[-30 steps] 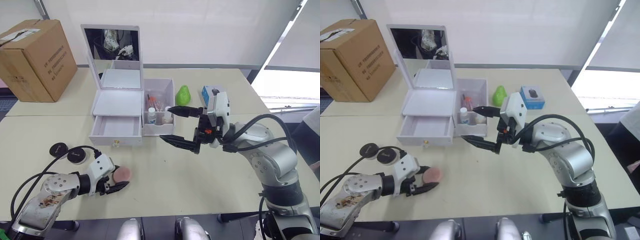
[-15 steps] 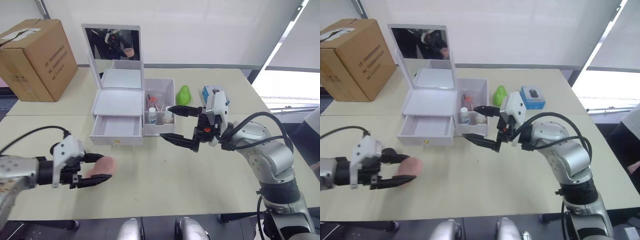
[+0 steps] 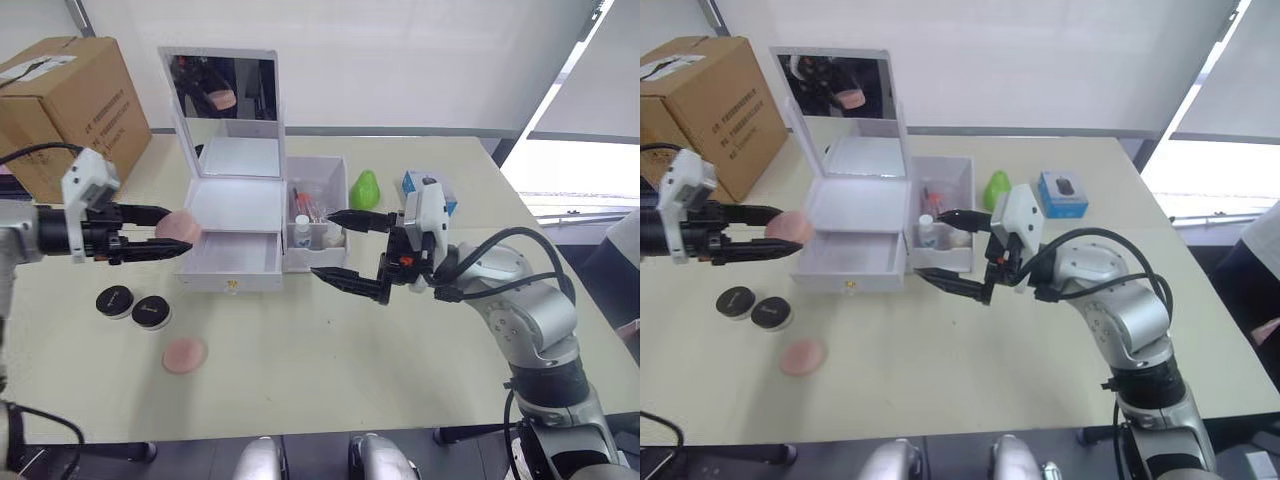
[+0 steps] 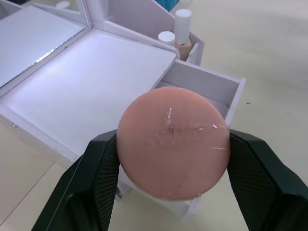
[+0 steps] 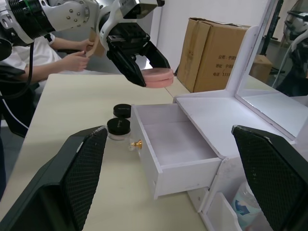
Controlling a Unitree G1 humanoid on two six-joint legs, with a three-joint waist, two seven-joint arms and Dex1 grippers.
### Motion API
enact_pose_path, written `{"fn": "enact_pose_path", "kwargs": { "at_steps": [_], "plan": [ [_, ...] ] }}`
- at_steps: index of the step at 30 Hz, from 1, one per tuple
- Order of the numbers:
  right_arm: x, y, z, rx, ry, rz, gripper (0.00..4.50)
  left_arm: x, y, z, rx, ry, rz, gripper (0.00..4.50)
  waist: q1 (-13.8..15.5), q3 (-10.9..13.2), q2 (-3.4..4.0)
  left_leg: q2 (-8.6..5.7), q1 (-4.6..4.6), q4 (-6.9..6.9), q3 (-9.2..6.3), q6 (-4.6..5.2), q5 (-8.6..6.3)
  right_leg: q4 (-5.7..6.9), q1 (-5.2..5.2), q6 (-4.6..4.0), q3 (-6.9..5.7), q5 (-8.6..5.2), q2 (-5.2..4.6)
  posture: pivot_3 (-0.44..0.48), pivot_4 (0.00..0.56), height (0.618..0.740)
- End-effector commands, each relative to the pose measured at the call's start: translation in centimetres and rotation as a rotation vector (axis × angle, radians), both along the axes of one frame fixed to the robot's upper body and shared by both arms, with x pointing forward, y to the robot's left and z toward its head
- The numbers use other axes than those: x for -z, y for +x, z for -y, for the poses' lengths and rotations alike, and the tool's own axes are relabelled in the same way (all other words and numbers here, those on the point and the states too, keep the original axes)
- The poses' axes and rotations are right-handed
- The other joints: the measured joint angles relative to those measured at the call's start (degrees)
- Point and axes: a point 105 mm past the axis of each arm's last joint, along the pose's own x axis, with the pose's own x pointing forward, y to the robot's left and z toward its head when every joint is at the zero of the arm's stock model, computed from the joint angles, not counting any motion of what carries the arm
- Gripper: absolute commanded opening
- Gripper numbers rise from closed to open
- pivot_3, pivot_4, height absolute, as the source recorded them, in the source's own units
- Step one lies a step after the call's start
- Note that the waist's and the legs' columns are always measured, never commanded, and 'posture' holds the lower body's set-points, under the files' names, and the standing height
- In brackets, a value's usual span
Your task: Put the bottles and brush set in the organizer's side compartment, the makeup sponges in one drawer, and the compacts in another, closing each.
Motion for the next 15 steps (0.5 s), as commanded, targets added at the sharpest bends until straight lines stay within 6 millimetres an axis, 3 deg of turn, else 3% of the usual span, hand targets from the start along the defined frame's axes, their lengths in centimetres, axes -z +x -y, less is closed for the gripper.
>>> {"fn": "enact_pose_path", "kwargs": {
  "at_steps": [1,7,15],
  "plan": [
    [-1.4,-0.5,0.0,0.017,0.027,0.082,4.50,0.5,0.9,0.5,0.042,0.031,-0.007,2.94,-0.01,-0.04,-0.07,0.00,0.00,0.00,-0.02,0.01,0.00,0.00,0.00,0.00,0.04,0.00,0.02,0.000,0.150,0.740],
    [-1.4,-0.8,0.2,0.042,0.038,0.079,4.50,2.1,1.6,0.6,0.064,0.064,-0.042,2.94,-0.10,-0.19,-0.30,0.04,0.04,0.02,-0.11,0.05,0.02,0.02,-0.09,-0.01,0.60,0.02,0.43,0.000,0.150,0.740],
    [-1.4,-1.1,0.4,0.057,0.037,0.072,4.50,2.7,1.8,0.4,0.059,0.065,-0.061,2.94,-0.02,-0.22,-0.35,0.02,0.04,0.02,-0.06,0.06,0.03,0.04,-0.13,0.01,0.77,0.05,0.46,0.000,0.150,0.740]
  ]
}}
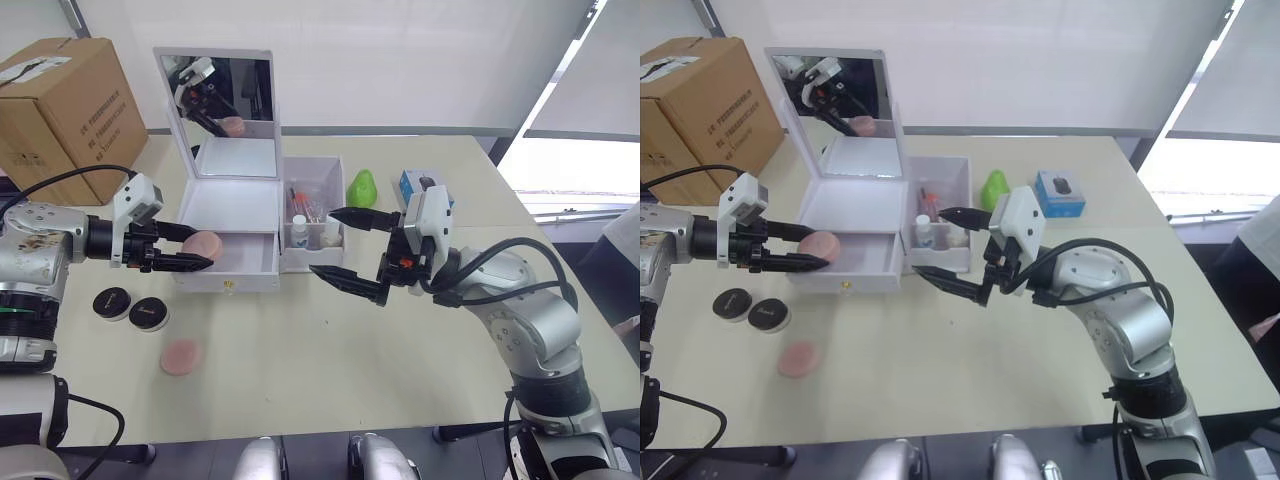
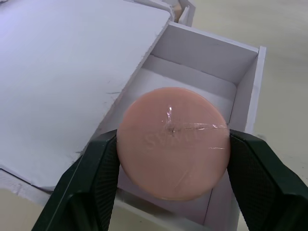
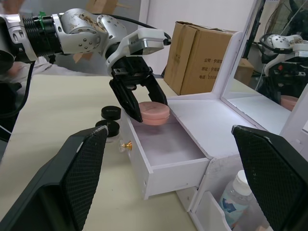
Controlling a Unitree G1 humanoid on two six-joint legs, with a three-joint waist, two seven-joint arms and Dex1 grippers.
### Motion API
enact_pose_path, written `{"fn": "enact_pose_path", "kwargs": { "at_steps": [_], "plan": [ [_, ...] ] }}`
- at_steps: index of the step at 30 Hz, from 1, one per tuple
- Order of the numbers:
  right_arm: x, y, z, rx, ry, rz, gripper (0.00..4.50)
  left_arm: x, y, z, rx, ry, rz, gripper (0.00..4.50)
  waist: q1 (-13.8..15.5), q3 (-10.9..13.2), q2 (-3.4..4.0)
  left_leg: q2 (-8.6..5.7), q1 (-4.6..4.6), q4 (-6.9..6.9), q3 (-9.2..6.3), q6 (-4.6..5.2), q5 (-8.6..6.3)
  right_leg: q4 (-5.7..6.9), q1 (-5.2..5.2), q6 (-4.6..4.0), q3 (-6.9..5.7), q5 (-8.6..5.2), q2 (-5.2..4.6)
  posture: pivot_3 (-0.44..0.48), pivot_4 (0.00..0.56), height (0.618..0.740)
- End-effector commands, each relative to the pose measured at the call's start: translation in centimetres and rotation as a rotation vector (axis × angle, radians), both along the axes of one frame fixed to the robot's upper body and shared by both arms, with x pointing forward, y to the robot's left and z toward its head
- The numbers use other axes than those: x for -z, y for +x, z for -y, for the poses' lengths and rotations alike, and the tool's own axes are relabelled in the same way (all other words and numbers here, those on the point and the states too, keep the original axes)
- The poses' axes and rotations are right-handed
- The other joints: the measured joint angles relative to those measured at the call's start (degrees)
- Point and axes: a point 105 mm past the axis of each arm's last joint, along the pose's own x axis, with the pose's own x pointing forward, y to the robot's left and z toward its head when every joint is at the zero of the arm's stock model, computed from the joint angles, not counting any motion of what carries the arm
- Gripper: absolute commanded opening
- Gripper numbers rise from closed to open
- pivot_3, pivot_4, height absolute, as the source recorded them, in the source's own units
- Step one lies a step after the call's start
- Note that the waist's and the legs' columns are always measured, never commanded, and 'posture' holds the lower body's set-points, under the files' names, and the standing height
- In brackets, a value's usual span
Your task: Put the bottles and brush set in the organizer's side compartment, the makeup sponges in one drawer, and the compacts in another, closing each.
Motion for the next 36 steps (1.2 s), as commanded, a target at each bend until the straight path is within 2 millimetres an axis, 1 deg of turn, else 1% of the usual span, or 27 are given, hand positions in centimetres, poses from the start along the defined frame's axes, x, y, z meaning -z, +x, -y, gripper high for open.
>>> {"fn": "enact_pose_path", "kwargs": {
  "at_steps": [1,7,9,12,17,21,25,28,31,33,35,36],
  "plan": [
    [-1.2,-0.5,0.4,0.006,0.025,0.043,4.50,-0.5,-0.1,-0.2,0.009,0.013,0.022,2.94,0.02,-0.01,-0.01,0.00,0.01,0.00,0.00,0.00,0.00,0.00,0.00,0.00,0.00,0.00,0.00,0.000,0.150,0.740],
    [-1.1,-0.5,0.5,0.013,0.022,0.034,4.50,-0.2,-0.1,0.0,0.009,0.005,0.017,2.94,-0.01,-0.02,-0.03,0.00,0.03,0.00,0.03,0.01,0.00,0.02,0.00,0.03,0.06,0.02,0.01,0.000,0.150,0.740],
    [-1.0,-0.5,0.5,0.016,0.020,0.032,4.50,-0.1,-0.1,-0.1,-0.001,0.007,0.021,3.65,0.01,-0.03,-0.04,-0.01,0.03,0.00,0.03,0.01,0.00,0.02,0.00,0.07,0.07,0.04,0.02,0.000,0.150,0.740],
    [-1.0,-0.5,0.6,0.018,0.019,0.029,4.50,-0.2,0.0,-0.2,-0.011,0.007,0.027,4.43,0.05,-0.03,-0.03,-0.01,0.03,0.00,0.03,0.01,0.01,0.02,0.02,0.06,0.08,0.04,0.02,0.000,0.150,0.740],
    [-0.9,-0.5,0.7,0.020,0.019,0.025,4.50,-1.1,0.1,-0.6,-0.030,-0.023,0.044,4.48,-0.02,-0.03,-0.04,-0.02,0.03,0.00,0.05,0.01,0.01,0.02,0.01,0.07,0.14,0.05,0.05,0.000,0.150,0.740],
    [-0.8,-0.3,1.3,0.044,0.015,0.021,4.50,-2.2,0.1,-1.6,-0.078,-0.046,0.079,4.48,-0.01,-0.04,-0.05,-0.01,0.04,0.00,0.03,0.02,0.01,0.05,-0.01,0.12,0.17,0.08,0.10,0.000,0.150,0.740],
    [-0.2,0.3,3.6,0.147,0.007,0.006,4.50,-4.4,0.1,-3.3,-0.206,-0.152,0.148,4.48,0.07,-0.04,-0.08,-0.01,-0.01,0.01,0.03,0.02,0.01,0.02,0.00,0.24,0.17,0.15,0.08,0.000,0.150,0.740],
    [0.4,0.9,5.8,0.245,0.005,-0.008,4.50,-4.9,-0.3,-5.4,-0.326,-0.222,0.187,4.48,-0.05,-0.05,-0.07,-0.02,0.03,0.01,0.06,0.02,0.01,0.01,0.02,0.35,0.22,0.20,0.06,0.000,0.150,0.740],
    [1.4,1.4,9.1,0.374,-0.018,-0.028,4.50,-4.1,-1.3,-8.6,-0.468,-0.222,0.216,4.48,-0.08,-0.06,-0.05,-0.01,0.06,0.00,0.07,0.02,0.01,0.02,0.02,0.39,0.24,0.22,0.07,0.000,0.150,0.740],
    [2.0,1.5,11.6,0.459,-0.032,-0.043,4.50,-3.1,-2.1,-11.4,-0.601,-0.197,0.235,4.48,-0.05,-0.05,-0.04,0.00,0.07,0.00,0.10,0.02,0.01,0.01,0.01,0.36,0.24,0.20,0.06,0.000,0.150,0.740],
    [2.4,1.4,13.6,0.521,-0.041,-0.049,4.50,-2.2,-2.8,-13.4,-0.700,-0.174,0.255,4.48,0.02,-0.06,-0.05,0.01,0.07,-0.01,0.14,0.02,0.01,-0.01,0.00,0.32,0.22,0.18,0.01,0.000,0.150,0.740],
    [2.6,1.3,14.8,0.554,-0.038,-0.054,4.50,-1.6,-3.3,-15.0,-0.776,-0.152,0.279,4.48,0.06,-0.05,-0.04,0.01,0.06,-0.01,0.17,0.02,0.01,-0.02,0.00,0.30,0.21,0.17,-0.01,0.000,0.150,0.740]
  ]
}}
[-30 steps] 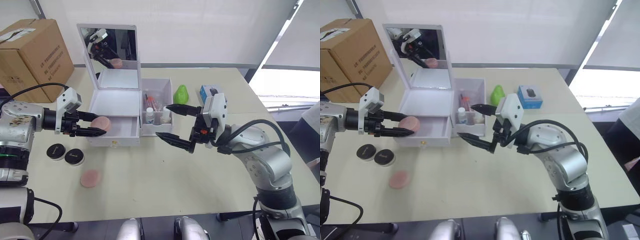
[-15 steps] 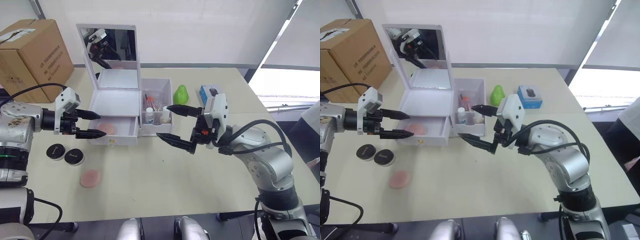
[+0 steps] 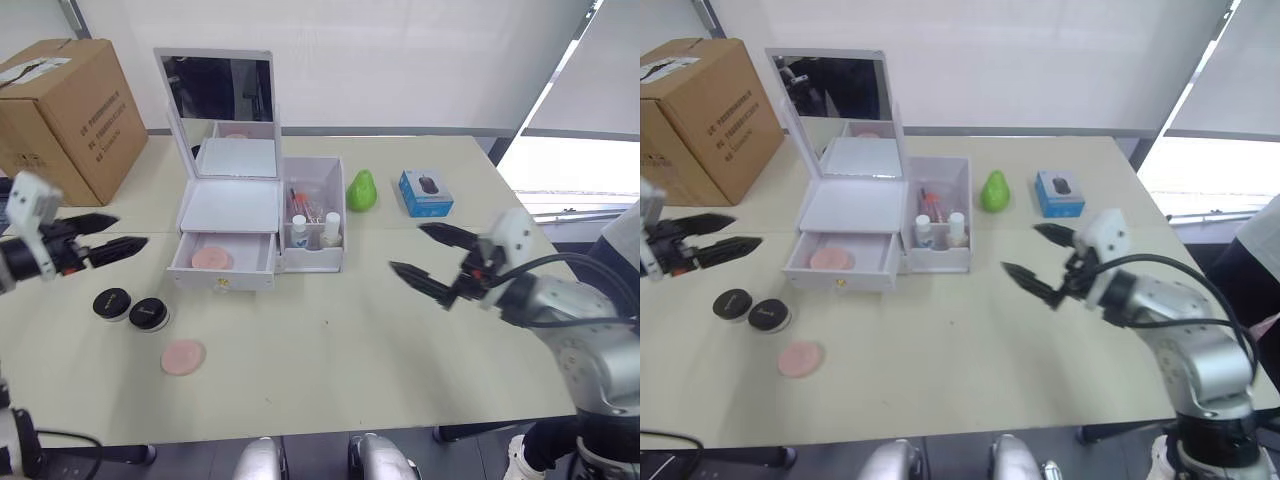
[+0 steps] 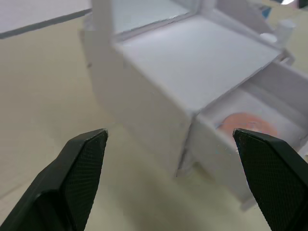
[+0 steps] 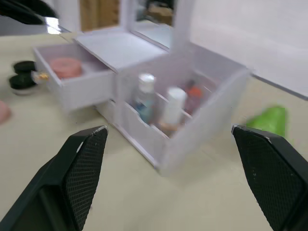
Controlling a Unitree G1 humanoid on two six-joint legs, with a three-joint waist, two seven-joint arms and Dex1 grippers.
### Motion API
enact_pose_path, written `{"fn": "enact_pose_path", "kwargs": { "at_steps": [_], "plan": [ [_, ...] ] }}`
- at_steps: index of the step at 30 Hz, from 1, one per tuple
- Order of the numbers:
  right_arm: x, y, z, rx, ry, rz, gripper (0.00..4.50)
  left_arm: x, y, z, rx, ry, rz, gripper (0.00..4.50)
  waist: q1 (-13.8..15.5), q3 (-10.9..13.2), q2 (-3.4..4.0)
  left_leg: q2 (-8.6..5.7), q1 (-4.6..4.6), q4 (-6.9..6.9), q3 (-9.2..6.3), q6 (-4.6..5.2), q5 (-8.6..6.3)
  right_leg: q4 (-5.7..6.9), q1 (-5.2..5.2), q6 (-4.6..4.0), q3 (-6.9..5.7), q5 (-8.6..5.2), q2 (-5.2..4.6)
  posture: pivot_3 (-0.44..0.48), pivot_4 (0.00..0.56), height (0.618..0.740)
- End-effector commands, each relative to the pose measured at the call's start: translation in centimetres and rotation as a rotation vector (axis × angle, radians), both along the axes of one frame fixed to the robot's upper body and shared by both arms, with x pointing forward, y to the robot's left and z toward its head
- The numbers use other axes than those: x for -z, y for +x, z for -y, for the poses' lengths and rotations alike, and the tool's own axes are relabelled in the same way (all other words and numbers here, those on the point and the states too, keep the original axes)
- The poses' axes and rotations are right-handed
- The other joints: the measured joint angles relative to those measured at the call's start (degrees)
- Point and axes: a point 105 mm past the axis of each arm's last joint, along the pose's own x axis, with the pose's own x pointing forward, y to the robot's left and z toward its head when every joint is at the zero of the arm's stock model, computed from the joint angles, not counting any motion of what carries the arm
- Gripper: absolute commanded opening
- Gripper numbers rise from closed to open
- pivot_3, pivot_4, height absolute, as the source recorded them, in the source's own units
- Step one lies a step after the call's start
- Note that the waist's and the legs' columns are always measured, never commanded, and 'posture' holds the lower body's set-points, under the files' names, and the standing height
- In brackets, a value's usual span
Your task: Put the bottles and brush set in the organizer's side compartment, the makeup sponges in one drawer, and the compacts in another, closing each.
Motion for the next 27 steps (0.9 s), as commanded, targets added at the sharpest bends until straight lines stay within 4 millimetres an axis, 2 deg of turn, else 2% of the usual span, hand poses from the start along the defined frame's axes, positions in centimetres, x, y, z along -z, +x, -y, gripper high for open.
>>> {"fn": "enact_pose_path", "kwargs": {
  "at_steps": [1,4,7,9,12,14,19,22,27],
  "plan": [
    [-1.0,-0.5,3.5,0.099,-0.001,0.070,4.50,-1.0,-1.4,-4.6,-0.227,0.076,0.109,4.48,0.10,0.00,0.01,0.01,-0.01,-0.01,0.02,0.00,0.00,-0.02,-0.01,-0.07,-0.02,-0.04,-0.04,0.000,0.150,0.740],
    [0.4,-1.4,6.6,0.177,-0.024,0.038,4.50,0.9,-3.3,-7.6,-0.397,0.088,0.120,4.48,0.23,0.01,0.04,0.05,-0.01,-0.03,0.11,-0.01,-0.01,-0.02,-0.01,-0.17,-0.05,-0.11,-0.10,0.000,0.150,0.740],
    [1.8,-2.5,8.7,0.219,-0.003,-0.004,4.50,3.1,-5.8,-9.2,-0.463,0.095,0.077,4.48,0.14,-0.02,0.03,0.13,0.01,-0.04,0.33,-0.02,-0.02,-0.04,-0.01,-0.17,-0.04,-0.11,-0.18,0.000,0.150,0.740],
    [3.4,-3.5,10.2,0.247,-0.005,-0.062,4.50,4.1,-7.7,-10.3,-0.492,0.114,0.039,4.48,0.09,-0.03,0.00,0.19,0.00,-0.05,0.48,-0.03,-0.02,-0.05,-0.07,-0.17,-0.06,-0.11,-0.25,0.000,0.150,0.740],
    [4.3,-4.4,11.6,0.274,-0.001,-0.094,4.50,4.4,-9.0,-10.5,-0.476,0.128,0.017,4.48,0.17,-0.04,-0.02,0.63,0.04,-0.08,0.74,-0.07,-0.05,-0.10,-0.19,-0.20,-0.17,-0.14,-0.27,0.000,0.150,0.740],
    [4.5,-4.8,12.4,0.298,0.001,-0.099,4.50,4.4,-9.6,-10.4,-0.458,0.120,0.018,4.48,0.21,-0.04,0.00,0.88,0.04,-0.10,1.08,-0.65,-0.39,-0.12,-0.28,-0.23,-0.40,-0.16,-0.47,0.000,0.150,0.740],
    [5.3,-5.1,13.1,0.321,-0.002,-0.121,4.50,4.8,-10.4,-10.3,-0.442,0.114,0.006,4.48,0.37,-0.03,0.08,0.91,-0.01,-0.22,1.41,-0.71,-0.42,-0.12,-0.28,-0.23,-1.18,-0.17,-1.06,0.000,0.150,0.740],
    [5.9,-5.1,13.1,0.329,-0.004,-0.129,4.50,4.8,-10.5,-10.4,-0.455,0.117,0.011,4.48,0.35,-0.03,0.07,0.92,-0.02,-0.22,1.41,-0.71,-0.42,-0.12,-0.25,-0.23,-1.29,-0.17,-1.06,0.000,0.150,0.740],
    [5.8,-4.5,12.6,0.325,0.007,-0.120,4.50,4.5,-10.1,-10.1,-0.455,0.116,0.032,4.48,0.34,-0.02,0.09,0.91,-0.01,-0.21,1.41,-0.71,-0.42,-0.12,-0.23,-0.23,-1.35,-0.18,-1.05,0.000,0.150,0.740]
  ]
}}
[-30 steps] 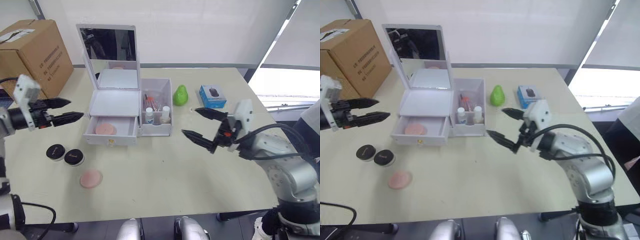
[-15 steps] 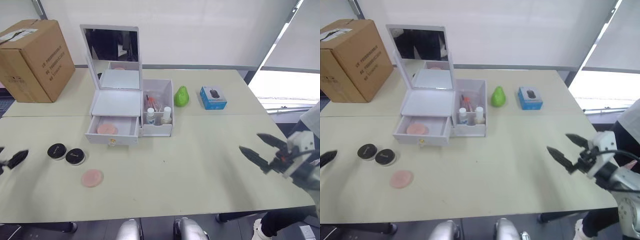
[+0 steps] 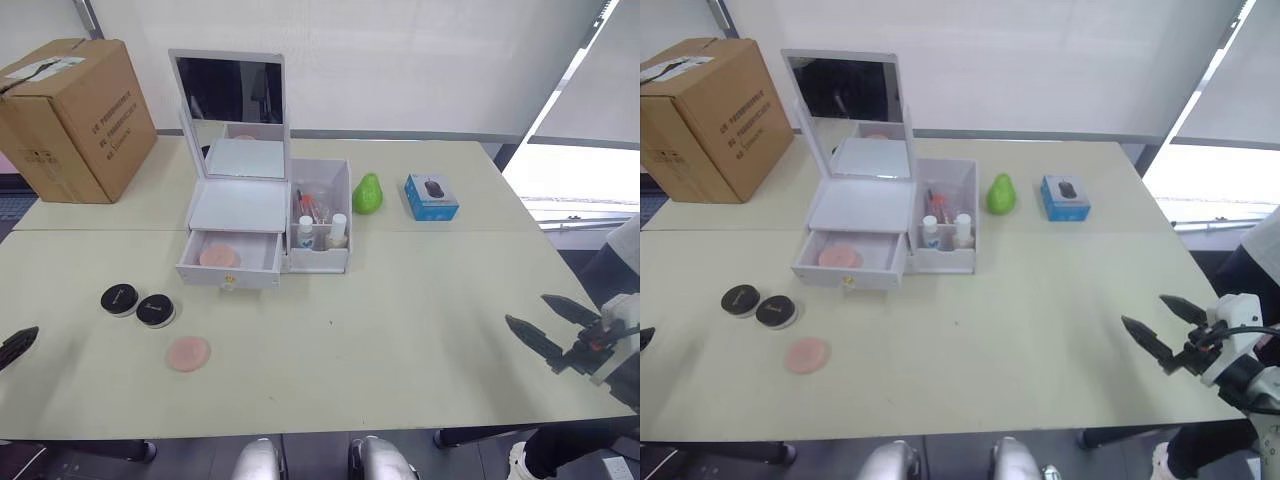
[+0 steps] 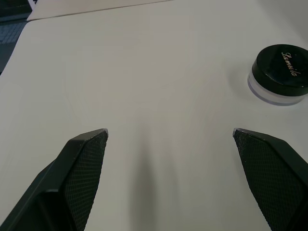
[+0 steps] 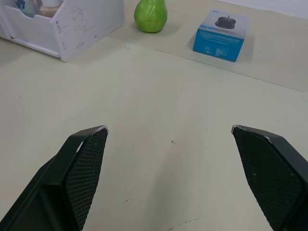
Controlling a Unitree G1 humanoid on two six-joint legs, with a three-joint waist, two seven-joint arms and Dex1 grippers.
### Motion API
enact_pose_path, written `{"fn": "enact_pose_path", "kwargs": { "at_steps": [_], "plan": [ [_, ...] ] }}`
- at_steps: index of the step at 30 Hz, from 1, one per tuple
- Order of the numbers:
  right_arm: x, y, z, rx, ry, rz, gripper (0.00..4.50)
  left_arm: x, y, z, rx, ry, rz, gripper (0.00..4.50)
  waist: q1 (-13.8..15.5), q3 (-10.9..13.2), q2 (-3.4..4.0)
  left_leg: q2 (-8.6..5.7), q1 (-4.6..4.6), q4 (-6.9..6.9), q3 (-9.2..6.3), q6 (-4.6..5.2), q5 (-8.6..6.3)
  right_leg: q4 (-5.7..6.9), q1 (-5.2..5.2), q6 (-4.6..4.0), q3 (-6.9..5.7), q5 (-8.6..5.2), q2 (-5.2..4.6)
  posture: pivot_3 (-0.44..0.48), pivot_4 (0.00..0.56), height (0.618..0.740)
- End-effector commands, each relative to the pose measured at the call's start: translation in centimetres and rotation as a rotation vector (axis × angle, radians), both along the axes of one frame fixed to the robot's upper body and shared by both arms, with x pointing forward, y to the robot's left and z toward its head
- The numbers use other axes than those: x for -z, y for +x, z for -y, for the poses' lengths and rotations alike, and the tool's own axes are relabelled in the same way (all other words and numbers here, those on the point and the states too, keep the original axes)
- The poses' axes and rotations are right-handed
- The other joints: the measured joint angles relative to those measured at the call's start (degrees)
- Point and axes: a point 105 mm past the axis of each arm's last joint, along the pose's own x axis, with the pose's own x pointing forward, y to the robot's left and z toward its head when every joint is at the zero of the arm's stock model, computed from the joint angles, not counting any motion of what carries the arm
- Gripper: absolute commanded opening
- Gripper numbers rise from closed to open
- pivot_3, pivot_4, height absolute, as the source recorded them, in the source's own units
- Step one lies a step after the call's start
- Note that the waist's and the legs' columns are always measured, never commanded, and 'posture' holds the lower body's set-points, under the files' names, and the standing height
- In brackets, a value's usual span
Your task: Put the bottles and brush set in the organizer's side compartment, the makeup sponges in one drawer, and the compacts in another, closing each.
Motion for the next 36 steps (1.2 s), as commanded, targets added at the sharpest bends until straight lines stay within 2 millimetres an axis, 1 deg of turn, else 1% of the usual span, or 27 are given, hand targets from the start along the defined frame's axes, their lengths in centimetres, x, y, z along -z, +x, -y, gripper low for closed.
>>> {"fn": "enact_pose_path", "kwargs": {
  "at_steps": [1,4,6,9,12,14,17,19,22,24,26,28,30,32,36],
  "plan": [
    [-1.2,0.5,-0.2,-0.007,-0.017,0.057,4.50,-1.9,0.6,0.2,0.013,0.041,0.068,4.48,-0.02,0.00,0.00,-0.01,0.00,0.00,0.00,0.00,0.00,0.00,0.00,0.00,0.00,0.00,0.00,0.000,0.150,0.740],
    [-1.4,1.1,-1.2,-0.034,-0.021,0.065,4.50,-2.0,1.3,1.1,0.018,0.038,0.107,4.48,-0.07,0.00,0.01,-0.01,0.01,0.00,0.00,0.00,0.00,0.00,0.03,0.00,-0.01,0.00,0.01,0.000,0.150,0.740],
    [-2.0,1.7,-2.4,-0.070,-0.012,0.084,4.50,-2.0,1.7,2.1,0.031,0.042,0.131,4.48,-0.10,0.01,0.04,-0.01,0.00,0.00,0.00,0.02,0.01,0.00,0.04,0.00,-0.01,0.00,0.01,0.000,0.150,0.740],
    [-3.8,3.0,-6.1,-0.178,0.024,0.137,4.50,-2.5,2.3,4.4,0.025,0.023,0.209,4.48,-0.30,0.00,0.02,-0.03,-0.03,0.01,0.00,0.09,0.05,0.04,0.18,-0.01,0.04,0.02,0.05,0.000,0.150,0.740],
    [-5.1,3.5,-9.2,-0.279,0.056,0.164,4.50,-3.0,2.5,6.9,0.017,-0.012,0.265,4.48,-0.39,-0.03,-0.02,0.00,-0.04,0.01,-0.02,0.40,0.24,0.06,0.19,-0.07,0.06,0.08,0.15,0.000,0.150,0.740],
    [-6.1,3.7,-11.4,-0.362,0.080,0.183,4.50,-3.0,2.8,9.3,0.025,-0.063,0.303,4.48,-0.36,-0.04,-0.04,-0.01,-0.03,0.02,-0.05,0.43,0.26,0.06,0.21,-0.06,0.09,0.09,0.19,0.000,0.150,0.740],
    [-8.2,4.3,-14.3,-0.468,0.129,0.241,4.50,-1.8,2.6,12.7,0.031,-0.110,0.321,4.48,-0.34,-0.04,-0.03,-0.05,-0.02,0.04,-0.05,0.44,0.27,0.04,0.23,-0.10,0.11,0.13,0.18,0.000,0.150,0.740],
    [-9.5,4.5,-16.2,-0.536,0.146,0.274,4.50,-1.2,2.3,14.1,0.008,-0.121,0.328,4.48,-0.30,-0.05,-0.03,-0.11,-0.03,0.07,-0.05,0.46,0.27,0.04,0.25,-0.16,0.14,0.19,0.17,0.000,0.150,0.740],
    [-10.8,4.7,-18.4,-0.614,0.165,0.301,4.50,-1.1,1.8,15.6,-0.023,-0.172,0.364,4.48,-0.14,-0.07,-0.08,-0.10,-0.06,0.10,-0.13,0.47,0.28,0.05,0.24,-0.32,0.11,0.27,0.26,0.000,0.150,0.740],
    [-11.3,4.8,-19.4,-0.657,0.173,0.311,4.50,-0.7,1.4,17.0,-0.003,-0.193,0.355,4.48,-0.22,-0.09,-0.10,-0.09,-0.06,0.13,-0.18,0.47,0.28,0.04,0.25,-0.38,0.10,0.30,0.30,0.000,0.150,0.740],
    [-11.9,5.0,-20.5,-0.698,0.182,0.326,4.50,-0.1,0.7,18.2,0.015,-0.174,0.329,4.48,-0.26,-0.08,-0.09,-0.12,-0.05,0.16,-0.21,0.48,0.29,0.05,0.27,-0.39,0.13,0.31,0.29,0.000,0.150,0.740],
    [-12.2,5.1,-21.6,-0.742,0.187,0.332,4.50,0.2,-0.2,18.8,0.015,-0.155,0.324,4.48,-0.42,-0.08,-0.08,-0.12,-0.05,0.17,-0.21,0.48,0.29,0.04,0.25,-0.39,0.14,0.30,0.32,0.000,0.150,0.740],
    [-12.1,5.0,-22.2,-0.772,0.189,0.325,4.50,0.6,-1.2,19.2,0.026,-0.116,0.302,4.48,-0.38,-0.09,-0.09,-0.11,-0.04,0.17,-0.27,0.48,0.29,0.04,0.24,-0.40,0.18,0.28,0.39,0.000,0.150,0.740],
    [-11.8,5.1,-22.8,-0.803,0.182,0.314,4.50,0.9,-2.3,19.7,0.045,-0.113,0.281,4.48,-0.35,-0.09,-0.09,-0.08,-0.04,0.17,-0.36,0.48,0.29,0.04,0.24,-0.46,0.16,0.20,0.48,0.000,0.150,0.740],
    [-11.8,4.9,-24.1,-0.859,0.179,0.317,4.50,1.8,-3.4,20.7,0.079,-0.124,0.241,4.48,-0.32,-0.06,-0.04,-0.09,-0.04,0.18,-0.39,0.48,0.28,0.03,0.18,-0.29,0.18,0.02,0.49,0.000,0.150,0.740]
  ]
}}
